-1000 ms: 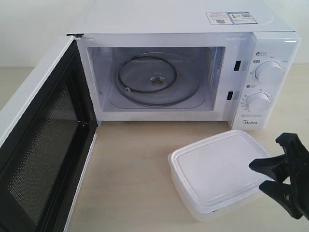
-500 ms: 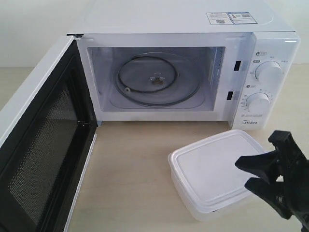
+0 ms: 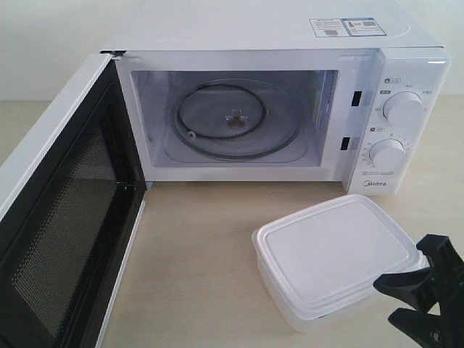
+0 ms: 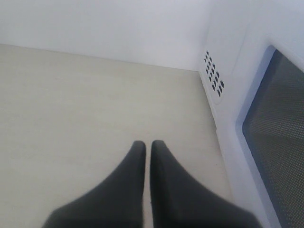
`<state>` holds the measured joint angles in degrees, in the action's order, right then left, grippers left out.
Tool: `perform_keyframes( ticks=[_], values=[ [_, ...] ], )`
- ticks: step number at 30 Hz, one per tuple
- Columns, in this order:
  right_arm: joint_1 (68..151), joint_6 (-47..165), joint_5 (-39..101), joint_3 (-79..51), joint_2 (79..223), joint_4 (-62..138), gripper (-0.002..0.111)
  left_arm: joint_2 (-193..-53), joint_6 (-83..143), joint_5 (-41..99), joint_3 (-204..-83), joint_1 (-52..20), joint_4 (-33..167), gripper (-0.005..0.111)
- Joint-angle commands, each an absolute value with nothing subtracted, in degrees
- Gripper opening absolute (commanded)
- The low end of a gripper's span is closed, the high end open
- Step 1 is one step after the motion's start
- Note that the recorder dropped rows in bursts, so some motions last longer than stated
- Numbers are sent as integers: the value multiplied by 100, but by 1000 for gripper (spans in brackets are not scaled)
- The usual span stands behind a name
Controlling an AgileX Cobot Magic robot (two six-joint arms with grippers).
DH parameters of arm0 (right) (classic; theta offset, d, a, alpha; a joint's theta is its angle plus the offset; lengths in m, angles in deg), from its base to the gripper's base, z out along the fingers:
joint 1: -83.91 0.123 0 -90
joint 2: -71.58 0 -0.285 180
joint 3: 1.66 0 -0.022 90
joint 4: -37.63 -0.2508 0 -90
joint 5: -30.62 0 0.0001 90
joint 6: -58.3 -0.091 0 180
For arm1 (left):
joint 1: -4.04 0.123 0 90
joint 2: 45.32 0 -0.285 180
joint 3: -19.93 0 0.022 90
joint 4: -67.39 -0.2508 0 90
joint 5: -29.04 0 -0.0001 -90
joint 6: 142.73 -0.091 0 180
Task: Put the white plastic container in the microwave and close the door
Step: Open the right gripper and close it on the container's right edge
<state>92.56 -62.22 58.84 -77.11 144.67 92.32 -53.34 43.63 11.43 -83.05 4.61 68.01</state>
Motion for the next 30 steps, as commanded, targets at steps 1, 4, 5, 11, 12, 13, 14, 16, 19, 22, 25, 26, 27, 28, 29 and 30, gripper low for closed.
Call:
perform_keyframes(
  ticks=[1, 4, 5, 11, 12, 13, 14, 16, 19, 22, 25, 26, 27, 28, 29, 30],
  values=[
    [9243, -6154, 5854, -7706, 14462, 8877, 45, -5311, 4414, 1149, -8285, 412, 6798, 4],
    [9243, -6131, 5854, -7691, 14462, 8760, 45, -5311, 4414, 1149, -8285, 412, 6798, 4],
    [9243, -6131, 5865, -7691, 14472, 8715, 45, -5311, 4414, 1149, -8285, 412, 6798, 4],
    [9243, -6055, 6140, -7677, 15073, 8672, 45, -5311, 4414, 1149, -8285, 412, 6798, 4],
    [9243, -6017, 6203, -7650, 15154, 8672, 45, -5311, 4414, 1149, -8285, 412, 6798, 4],
    [9243, -5968, 6260, -7600, 15218, 8672, 45, -5311, 4414, 1149, -8285, 412, 6798, 4],
    [9243, -5944, 6337, -7554, 15270, 8672, 45, -5311, 4414, 1149, -8285, 412, 6798, 4],
    [9243, -5944, 6348, -7483, 15278, 8672, 45, -5311, 4414, 1149, -8285, 412, 6798, 4],
    [9243, -5960, 6261, -7401, 15278, 8641, 45, -5311, 4414, 1149, -8285, 412, 6798, 4],
    [9243, -5960, 6097, -7391, 15278, 8533, 45, -5311, 4414, 1149, -8285, 412, 6798, 4],
    [9243, -5960, 6096, -7339, 15278, 8552, 45, -5311, 4414, 1149, -8285, 412, 6798, 4],
    [9243, -5960, 6124, -7326, 15278, 8562, 45, -5311, 4414, 1149, -8285, 412, 6798, 4],
    [9243, -5960, 6124, -7300, 15278, 8628, 45, -5311, 4414, 1149, -8285, 412, 6798, 4],
    [9243, -5960, 6124, -7287, 15278, 8666, 45, -5311, 4414, 1149, -8285, 412, 6798, 4],
    [9243, -5978, 6124, -7287, 15278, 8666, 45, -5311, 4414, 1149, -8285, 412, 6798, 4],
    [9243, -5979, 6117, -7287, 15295, 8676, 45, -5311, 4414, 1149, -8285, 412, 6798, 4]
  ],
)
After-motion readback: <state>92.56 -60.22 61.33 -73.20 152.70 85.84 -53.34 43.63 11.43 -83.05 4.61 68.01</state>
